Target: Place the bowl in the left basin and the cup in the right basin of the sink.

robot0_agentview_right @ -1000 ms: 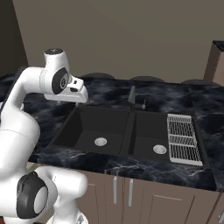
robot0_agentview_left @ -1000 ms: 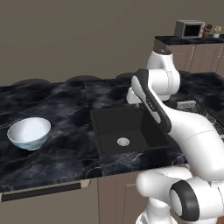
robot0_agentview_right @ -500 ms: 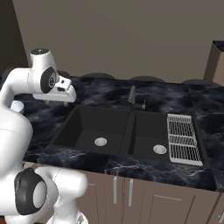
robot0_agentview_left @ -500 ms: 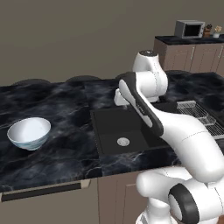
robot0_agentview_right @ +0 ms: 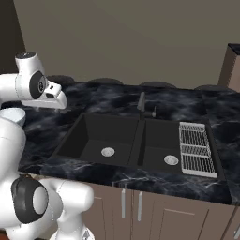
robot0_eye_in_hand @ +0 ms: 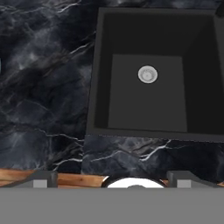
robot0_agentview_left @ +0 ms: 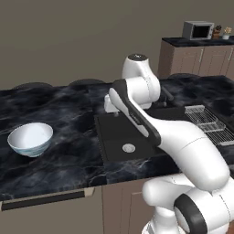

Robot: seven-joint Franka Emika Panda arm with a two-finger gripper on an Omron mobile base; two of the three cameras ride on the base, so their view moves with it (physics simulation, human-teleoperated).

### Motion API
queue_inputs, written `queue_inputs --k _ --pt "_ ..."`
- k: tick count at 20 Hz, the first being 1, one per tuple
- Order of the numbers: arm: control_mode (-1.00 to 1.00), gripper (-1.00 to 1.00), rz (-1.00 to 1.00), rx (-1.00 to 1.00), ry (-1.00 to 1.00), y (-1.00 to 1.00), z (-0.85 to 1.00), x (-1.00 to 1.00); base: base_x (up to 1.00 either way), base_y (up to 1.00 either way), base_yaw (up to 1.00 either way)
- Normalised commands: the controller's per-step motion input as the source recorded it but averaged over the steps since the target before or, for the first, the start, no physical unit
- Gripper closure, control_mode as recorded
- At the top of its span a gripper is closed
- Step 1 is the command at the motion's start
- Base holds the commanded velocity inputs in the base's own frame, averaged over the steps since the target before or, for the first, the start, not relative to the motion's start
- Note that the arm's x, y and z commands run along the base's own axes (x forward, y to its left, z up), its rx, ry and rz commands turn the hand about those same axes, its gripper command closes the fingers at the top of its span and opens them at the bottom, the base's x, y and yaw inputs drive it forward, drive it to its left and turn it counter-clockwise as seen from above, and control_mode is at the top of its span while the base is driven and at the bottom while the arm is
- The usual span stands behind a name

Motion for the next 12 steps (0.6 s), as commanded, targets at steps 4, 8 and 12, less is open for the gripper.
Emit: queue_inputs --k 4,8,12 --pt "-1.0 -1.0 0.0 0.0 0.02 0.45 0.0 -0.15 0.0 0.0 0.0" --pt "-1.0 -1.0 0.0 0.0 0.0 0.46 0.0 -0.19 0.0 0.0 0.0" --pt "-1.0 -1.0 0.0 0.0 0.01 0.55 0.0 -0.03 0.0 0.0 0.0"
